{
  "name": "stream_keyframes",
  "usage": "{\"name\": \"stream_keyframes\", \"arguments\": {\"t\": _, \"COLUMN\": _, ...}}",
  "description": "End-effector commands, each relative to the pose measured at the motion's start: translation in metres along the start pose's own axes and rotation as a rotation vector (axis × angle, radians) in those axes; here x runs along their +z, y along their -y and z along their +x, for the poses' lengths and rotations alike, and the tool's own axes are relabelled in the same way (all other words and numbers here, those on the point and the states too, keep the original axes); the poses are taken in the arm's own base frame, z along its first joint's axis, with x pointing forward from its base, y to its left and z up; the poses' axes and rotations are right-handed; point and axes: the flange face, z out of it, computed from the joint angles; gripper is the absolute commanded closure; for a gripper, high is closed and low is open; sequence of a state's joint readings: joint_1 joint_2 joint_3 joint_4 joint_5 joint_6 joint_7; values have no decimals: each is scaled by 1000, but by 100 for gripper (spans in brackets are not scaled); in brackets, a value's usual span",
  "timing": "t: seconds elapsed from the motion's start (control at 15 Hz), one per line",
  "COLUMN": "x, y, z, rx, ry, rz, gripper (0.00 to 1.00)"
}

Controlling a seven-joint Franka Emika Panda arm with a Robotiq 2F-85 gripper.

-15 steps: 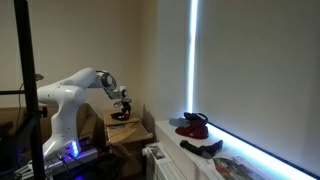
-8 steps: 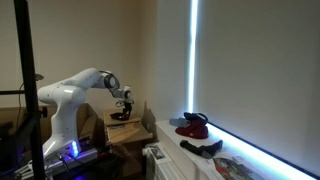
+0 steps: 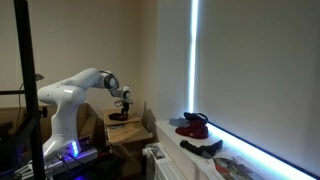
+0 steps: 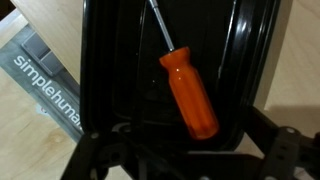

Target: Take the screwdriver out of the tray and put it on the cabinet

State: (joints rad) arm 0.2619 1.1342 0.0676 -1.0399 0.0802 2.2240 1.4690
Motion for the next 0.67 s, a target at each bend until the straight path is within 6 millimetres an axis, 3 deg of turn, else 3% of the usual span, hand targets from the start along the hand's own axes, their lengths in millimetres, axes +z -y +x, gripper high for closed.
{"name": "stream_keyframes", "arguments": {"t": 0.0, "x": 0, "y": 0, "z": -11, "rx": -66, "ry": 27, "rz": -2, "gripper": 0}}
{"name": "stream_keyframes", "arguments": {"t": 0.2, "x": 5, "y": -1, "z": -22, "rx": -98, "ry": 2, "rz": -38, "gripper": 0}}
{"name": "stream_keyframes", "arguments": {"t": 0.6, "x": 6, "y": -2, "z": -25, "rx": -77, "ry": 3, "rz": -28, "gripper": 0}}
